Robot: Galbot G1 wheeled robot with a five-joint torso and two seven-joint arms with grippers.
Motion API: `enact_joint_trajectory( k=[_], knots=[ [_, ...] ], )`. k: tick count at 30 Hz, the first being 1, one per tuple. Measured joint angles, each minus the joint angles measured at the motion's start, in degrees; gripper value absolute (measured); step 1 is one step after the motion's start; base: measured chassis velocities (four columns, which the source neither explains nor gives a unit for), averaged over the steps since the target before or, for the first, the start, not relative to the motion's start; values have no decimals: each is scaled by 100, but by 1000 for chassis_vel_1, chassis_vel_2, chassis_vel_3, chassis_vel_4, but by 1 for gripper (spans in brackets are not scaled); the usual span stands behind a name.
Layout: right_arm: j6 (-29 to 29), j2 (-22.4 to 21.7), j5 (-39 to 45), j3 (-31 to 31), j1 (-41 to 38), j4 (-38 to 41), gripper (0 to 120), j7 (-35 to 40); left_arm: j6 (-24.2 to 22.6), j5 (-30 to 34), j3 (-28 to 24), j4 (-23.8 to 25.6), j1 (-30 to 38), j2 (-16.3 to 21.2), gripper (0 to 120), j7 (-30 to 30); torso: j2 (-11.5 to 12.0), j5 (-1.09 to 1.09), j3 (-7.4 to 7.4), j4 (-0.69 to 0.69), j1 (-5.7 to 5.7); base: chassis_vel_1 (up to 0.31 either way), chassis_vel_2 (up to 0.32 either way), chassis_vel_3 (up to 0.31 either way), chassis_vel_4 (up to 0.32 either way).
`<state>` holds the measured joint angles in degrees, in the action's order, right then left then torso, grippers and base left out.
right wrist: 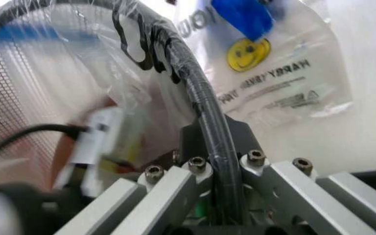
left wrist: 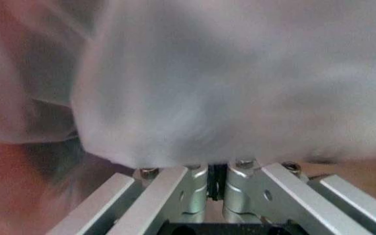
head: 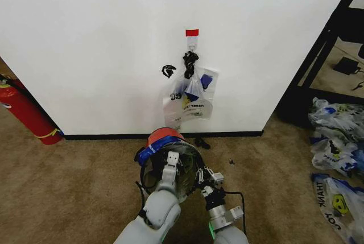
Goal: Pick up the garbage bag from the wall and place it over the trash bin.
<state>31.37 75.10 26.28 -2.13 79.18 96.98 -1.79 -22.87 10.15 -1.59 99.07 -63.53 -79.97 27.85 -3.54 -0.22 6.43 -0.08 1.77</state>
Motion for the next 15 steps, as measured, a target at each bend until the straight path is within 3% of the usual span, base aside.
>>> enact_joint_trajectory(
  k=[8, 15],
  knots=[
    [104, -30, 76, -19, 57, 6, 0, -542, -12, 120, 43, -224, 304, 41, 0, -31, 0, 0, 0, 0, 0, 0, 0, 0, 0],
    [112, 5, 81, -17, 51, -62, 0, -564, -53, 392, 296, -197, 482, 396, 0, -32, 0, 0, 0, 1, 0, 0, 0, 0, 0]
  ],
)
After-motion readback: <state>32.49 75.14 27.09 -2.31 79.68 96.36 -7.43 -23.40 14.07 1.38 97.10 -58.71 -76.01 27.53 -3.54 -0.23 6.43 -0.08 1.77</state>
